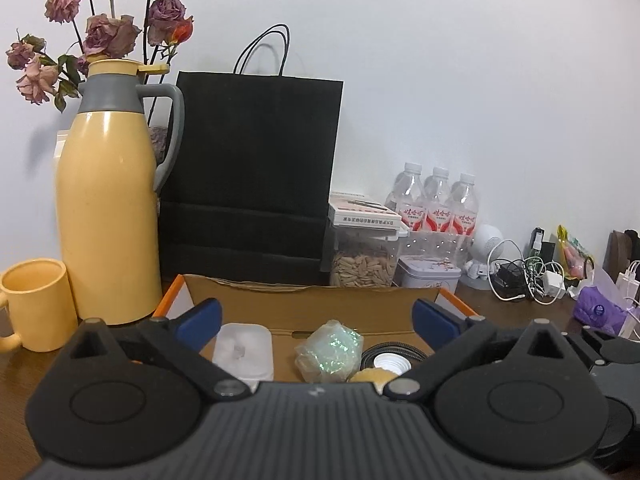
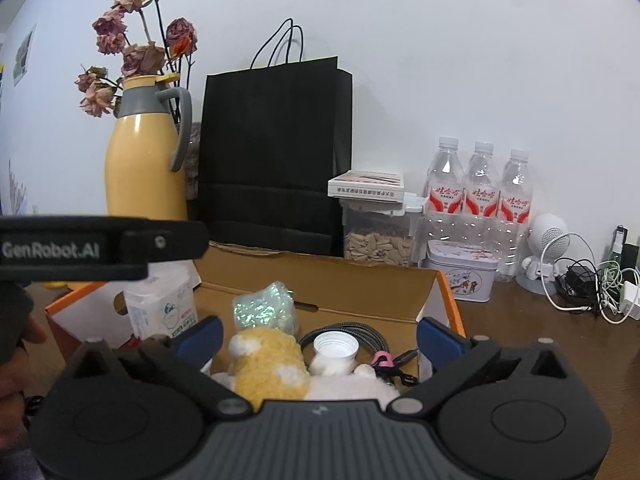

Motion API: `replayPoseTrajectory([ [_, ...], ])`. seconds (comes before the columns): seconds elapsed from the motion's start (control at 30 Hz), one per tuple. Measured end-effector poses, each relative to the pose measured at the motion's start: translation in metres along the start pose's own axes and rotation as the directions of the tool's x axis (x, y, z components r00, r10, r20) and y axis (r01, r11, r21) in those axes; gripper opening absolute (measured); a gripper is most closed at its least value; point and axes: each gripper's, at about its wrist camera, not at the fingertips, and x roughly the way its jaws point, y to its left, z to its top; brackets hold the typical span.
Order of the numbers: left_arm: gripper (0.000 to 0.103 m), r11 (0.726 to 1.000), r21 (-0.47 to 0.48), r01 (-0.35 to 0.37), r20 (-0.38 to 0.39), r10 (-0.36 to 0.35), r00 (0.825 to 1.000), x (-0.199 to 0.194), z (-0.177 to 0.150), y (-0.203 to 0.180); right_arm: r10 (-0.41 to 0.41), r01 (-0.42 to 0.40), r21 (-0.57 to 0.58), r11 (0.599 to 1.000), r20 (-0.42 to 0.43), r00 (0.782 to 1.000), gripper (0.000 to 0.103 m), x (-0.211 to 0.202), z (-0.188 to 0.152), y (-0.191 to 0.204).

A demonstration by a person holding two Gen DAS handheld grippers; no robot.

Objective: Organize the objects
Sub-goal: 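Move both tools back toward the purple cloth pouch beside the box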

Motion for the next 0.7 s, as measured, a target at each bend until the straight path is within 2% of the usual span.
replayPoseTrajectory([
  [0.37,0.103,1.0,-0.017,0.005,-0.004,-0.005,1.0,-0.004,0.003,0.003,-0.007,0.007,0.013,1.0,0.003,1.0,0.103,-0.005,0.001,-0.002],
  [0.7,0.103,0.999,-0.028,0.032,0.026,-0.032,0.999,-0.032,0.001,0.021,0.003,-0.003,-0.009,1.0,0.03,1.0,0.103,-0.03,0.0,0.001],
])
